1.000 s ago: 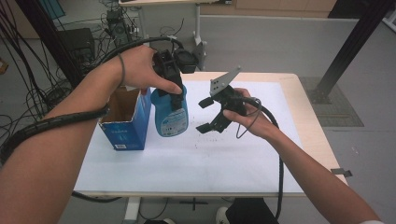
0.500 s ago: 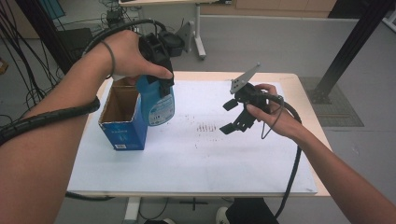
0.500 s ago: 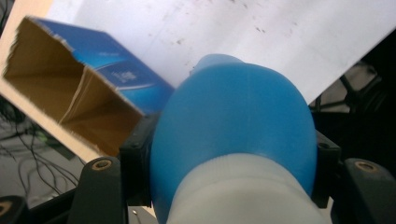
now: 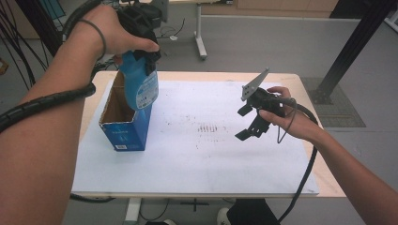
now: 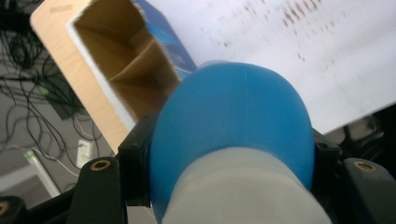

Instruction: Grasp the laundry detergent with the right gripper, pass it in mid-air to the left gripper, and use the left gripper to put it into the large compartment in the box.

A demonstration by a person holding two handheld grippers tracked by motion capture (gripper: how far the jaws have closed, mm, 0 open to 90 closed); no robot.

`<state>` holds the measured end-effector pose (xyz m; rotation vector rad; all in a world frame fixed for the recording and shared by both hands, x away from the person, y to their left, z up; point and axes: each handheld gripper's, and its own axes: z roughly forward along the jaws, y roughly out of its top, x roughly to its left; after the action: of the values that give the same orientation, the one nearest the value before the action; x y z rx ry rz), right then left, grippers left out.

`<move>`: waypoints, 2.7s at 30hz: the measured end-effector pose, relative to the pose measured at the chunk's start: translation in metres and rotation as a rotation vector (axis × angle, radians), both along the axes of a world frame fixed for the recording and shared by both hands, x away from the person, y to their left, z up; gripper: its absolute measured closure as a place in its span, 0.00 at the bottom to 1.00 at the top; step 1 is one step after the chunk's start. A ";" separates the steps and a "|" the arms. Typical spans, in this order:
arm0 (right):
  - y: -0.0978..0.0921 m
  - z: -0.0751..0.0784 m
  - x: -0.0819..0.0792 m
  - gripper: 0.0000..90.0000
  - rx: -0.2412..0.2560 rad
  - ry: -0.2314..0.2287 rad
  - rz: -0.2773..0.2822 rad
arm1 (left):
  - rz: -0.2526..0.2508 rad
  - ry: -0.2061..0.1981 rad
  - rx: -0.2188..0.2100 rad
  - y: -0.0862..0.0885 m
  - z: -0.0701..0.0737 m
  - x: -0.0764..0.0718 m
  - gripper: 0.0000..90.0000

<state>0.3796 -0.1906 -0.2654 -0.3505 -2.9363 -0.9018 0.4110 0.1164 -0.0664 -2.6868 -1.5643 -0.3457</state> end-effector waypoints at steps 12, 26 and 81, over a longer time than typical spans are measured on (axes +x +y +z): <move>-0.013 -0.002 0.001 0.05 -0.025 -0.001 -0.019 | 0.279 -0.080 -0.057 0.041 0.023 0.016 0.41; -0.023 -0.008 0.003 0.05 -0.044 0.013 -0.026 | 0.540 -0.115 -0.106 0.077 0.040 0.026 0.41; -0.028 -0.015 0.007 0.05 -0.076 0.031 -0.032 | 0.604 -0.093 -0.149 0.107 -0.023 0.038 0.41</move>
<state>0.3863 -0.2190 -0.2808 -0.4118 -2.9505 -0.7828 0.4490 0.2231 -0.0898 -2.1496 -2.3927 -0.3425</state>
